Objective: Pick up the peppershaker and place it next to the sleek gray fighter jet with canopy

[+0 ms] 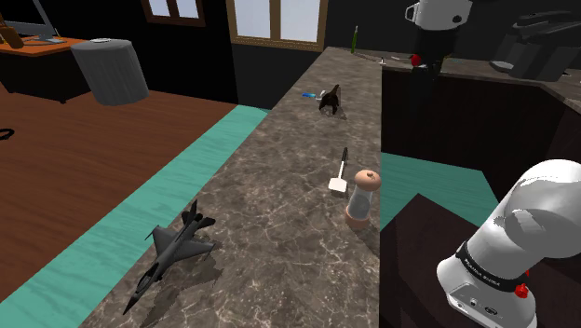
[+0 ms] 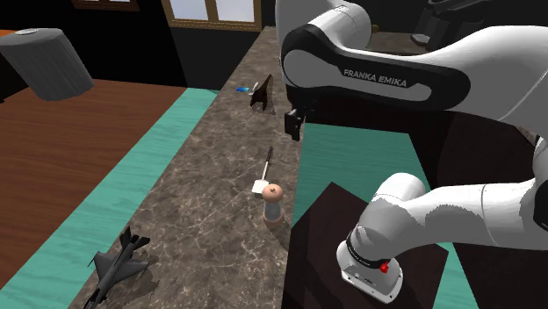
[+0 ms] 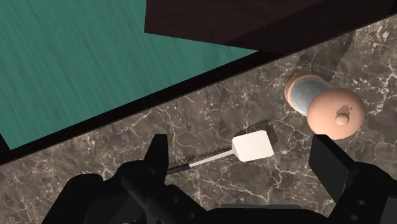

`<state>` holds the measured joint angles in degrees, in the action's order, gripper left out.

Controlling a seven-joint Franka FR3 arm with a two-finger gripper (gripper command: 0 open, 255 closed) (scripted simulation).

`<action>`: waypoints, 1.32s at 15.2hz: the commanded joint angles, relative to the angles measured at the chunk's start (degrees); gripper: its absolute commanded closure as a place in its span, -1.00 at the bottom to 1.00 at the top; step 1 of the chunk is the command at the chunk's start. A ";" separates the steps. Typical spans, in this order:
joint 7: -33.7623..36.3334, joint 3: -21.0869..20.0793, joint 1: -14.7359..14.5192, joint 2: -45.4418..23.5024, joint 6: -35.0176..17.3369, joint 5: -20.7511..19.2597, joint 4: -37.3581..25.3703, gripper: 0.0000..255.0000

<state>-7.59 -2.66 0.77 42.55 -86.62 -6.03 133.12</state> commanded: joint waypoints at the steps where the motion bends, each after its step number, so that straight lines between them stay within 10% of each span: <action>1: 0.00 0.00 0.00 0.00 0.00 0.00 0.00 -1.00; 20: 7.40 -8.32 -7.91 -10.29 -26.60 12.74 17.14 -1.00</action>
<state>-0.28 -10.82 -7.04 32.57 -112.34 6.55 149.76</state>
